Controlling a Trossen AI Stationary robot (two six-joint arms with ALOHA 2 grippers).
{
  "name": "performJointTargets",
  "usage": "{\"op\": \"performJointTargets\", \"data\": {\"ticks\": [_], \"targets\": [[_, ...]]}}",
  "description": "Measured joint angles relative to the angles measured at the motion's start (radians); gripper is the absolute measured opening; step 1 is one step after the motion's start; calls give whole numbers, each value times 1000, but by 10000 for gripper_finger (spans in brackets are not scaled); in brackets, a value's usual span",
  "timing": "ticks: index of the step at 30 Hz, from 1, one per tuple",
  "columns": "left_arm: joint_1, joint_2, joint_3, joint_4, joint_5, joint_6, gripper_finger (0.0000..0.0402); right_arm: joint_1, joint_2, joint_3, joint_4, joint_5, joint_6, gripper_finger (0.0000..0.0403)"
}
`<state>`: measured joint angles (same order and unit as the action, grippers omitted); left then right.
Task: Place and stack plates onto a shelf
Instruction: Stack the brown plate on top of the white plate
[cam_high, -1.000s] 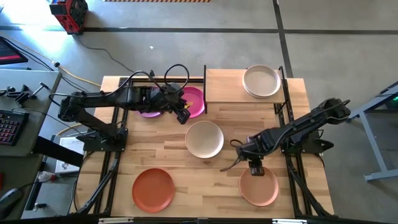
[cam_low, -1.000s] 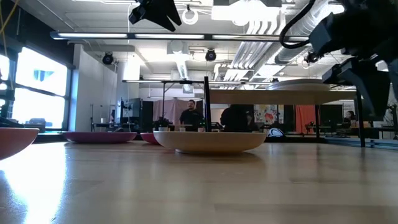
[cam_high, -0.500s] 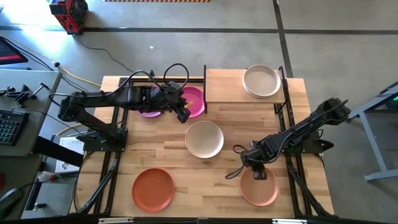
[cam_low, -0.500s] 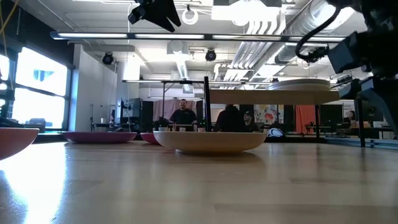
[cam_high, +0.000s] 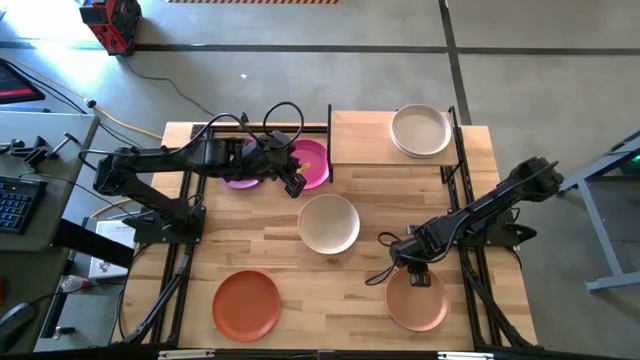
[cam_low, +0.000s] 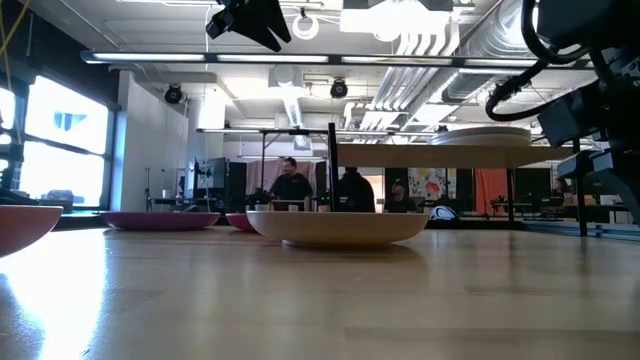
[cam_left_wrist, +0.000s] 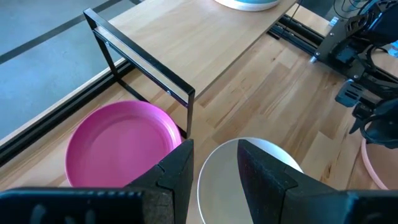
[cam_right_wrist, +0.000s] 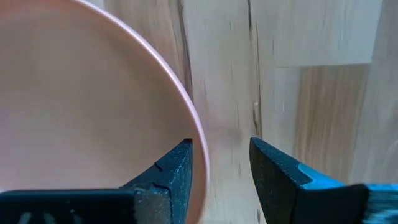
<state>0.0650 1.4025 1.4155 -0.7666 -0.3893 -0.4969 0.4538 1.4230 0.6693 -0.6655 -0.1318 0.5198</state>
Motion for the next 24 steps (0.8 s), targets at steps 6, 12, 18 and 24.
{"op": "performJointTargets", "data": {"ticks": [6, 12, 18, 24], "targets": [[0, 0, 0, 0, 0, 0, 113, 0, 3, 0, 0, 13, 2, 137], [0, 0, 0, 1, 0, 0, 113, 0, 4, 0, 11, 18, 4, 105], [0, 0, 0, 1, 0, 0, 113, -2, 4, 0, 42, 4, 41, 49], [0, 0, 0, 1, 0, 0, 113, -2, 4, 0, 43, -34, 113, 7]]}}
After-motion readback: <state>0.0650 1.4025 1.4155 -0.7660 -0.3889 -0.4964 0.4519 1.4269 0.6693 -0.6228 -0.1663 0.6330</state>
